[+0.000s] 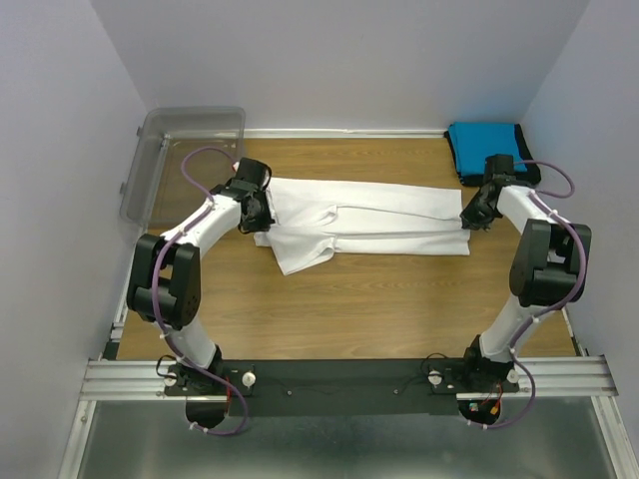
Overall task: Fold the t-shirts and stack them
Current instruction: Fold the tshirt
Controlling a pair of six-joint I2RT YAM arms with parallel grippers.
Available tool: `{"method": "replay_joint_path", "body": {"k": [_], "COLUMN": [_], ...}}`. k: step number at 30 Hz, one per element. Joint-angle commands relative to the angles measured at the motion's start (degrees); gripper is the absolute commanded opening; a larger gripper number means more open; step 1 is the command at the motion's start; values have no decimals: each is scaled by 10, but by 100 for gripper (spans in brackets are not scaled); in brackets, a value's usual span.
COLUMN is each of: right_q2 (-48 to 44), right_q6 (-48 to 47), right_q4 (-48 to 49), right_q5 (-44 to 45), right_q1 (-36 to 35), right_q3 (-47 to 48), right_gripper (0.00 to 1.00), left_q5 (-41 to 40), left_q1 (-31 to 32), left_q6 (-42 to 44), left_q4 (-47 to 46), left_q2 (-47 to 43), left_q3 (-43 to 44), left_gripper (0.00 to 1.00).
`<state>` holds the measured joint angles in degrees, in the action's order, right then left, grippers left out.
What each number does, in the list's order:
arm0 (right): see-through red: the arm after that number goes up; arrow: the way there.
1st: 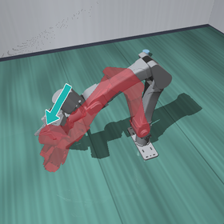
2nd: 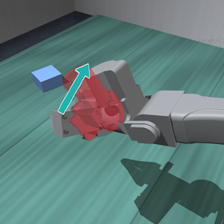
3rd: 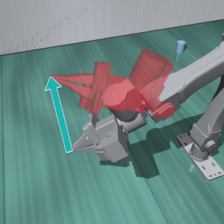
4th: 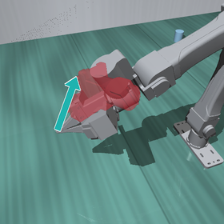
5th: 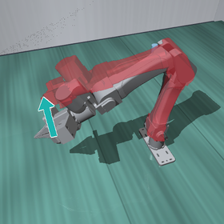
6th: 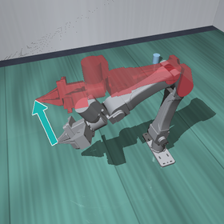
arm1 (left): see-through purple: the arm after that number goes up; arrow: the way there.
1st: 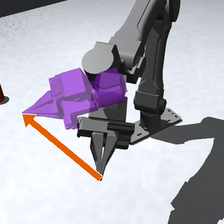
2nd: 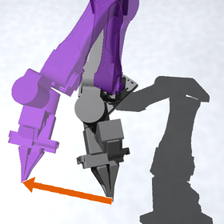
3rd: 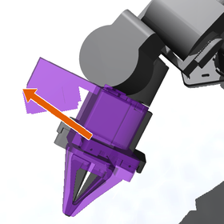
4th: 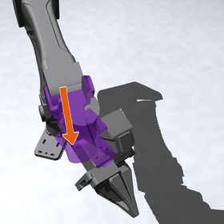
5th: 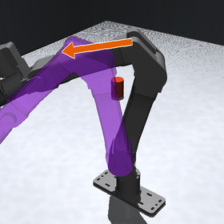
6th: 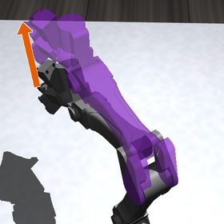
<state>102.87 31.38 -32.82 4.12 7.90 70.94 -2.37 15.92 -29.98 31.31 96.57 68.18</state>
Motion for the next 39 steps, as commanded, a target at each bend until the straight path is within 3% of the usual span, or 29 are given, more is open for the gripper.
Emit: {"method": "replay_joint_path", "body": {"k": [1, 12, 16, 18, 19, 21, 22, 24, 26, 32, 39], "right_q2": [30, 78, 70, 54, 48, 32, 16, -13, -31, -89, -46], "right_q6": [-11, -12, -24, -30, -36, -42, -47, -52, -56, -8, 58], "right_q4": [21, 36, 37, 37, 36, 37, 38, 40, 44, 163, 285], "right_q5": [23, 26, 16, 12, 8, 9, 10, 9, 2, -159, -235], "right_q1": [0, -1, -3, -7, -16, -29, -45, -75, -101, -214, -300], "right_q3": [25, 51, 54, 55, 54, 54, 54, 52, 46, -41, -85], "right_gripper": [0, 1, 18, 27, 35, 42, 48, 56, 59, 61, 61], "left_q5": [-11, -25, -30, -33, -36, -38, -39, -37, -34, 21, 47], "left_q1": [-13, -20, -20, -20, -20, -20, -20, -17, -12, 38, 60], "left_q6": [17, 27, 25, 24, 23, 23, 24, 26, 30, 13, -27], "left_q4": [-6, -13, -15, -19, -20, -22, -26, -33, -34, -57, -97], "left_q2": [26, 106, 106, 93, 86, 64, 46, 27, -5, -102, -138], "left_q3": [33, 97, 96, 93, 92, 92, 89, 83, 68, -60, -175], "left_gripper": [0, 0, 0, 15, 30, 44, 59, 77, 83, 83, 76]}}
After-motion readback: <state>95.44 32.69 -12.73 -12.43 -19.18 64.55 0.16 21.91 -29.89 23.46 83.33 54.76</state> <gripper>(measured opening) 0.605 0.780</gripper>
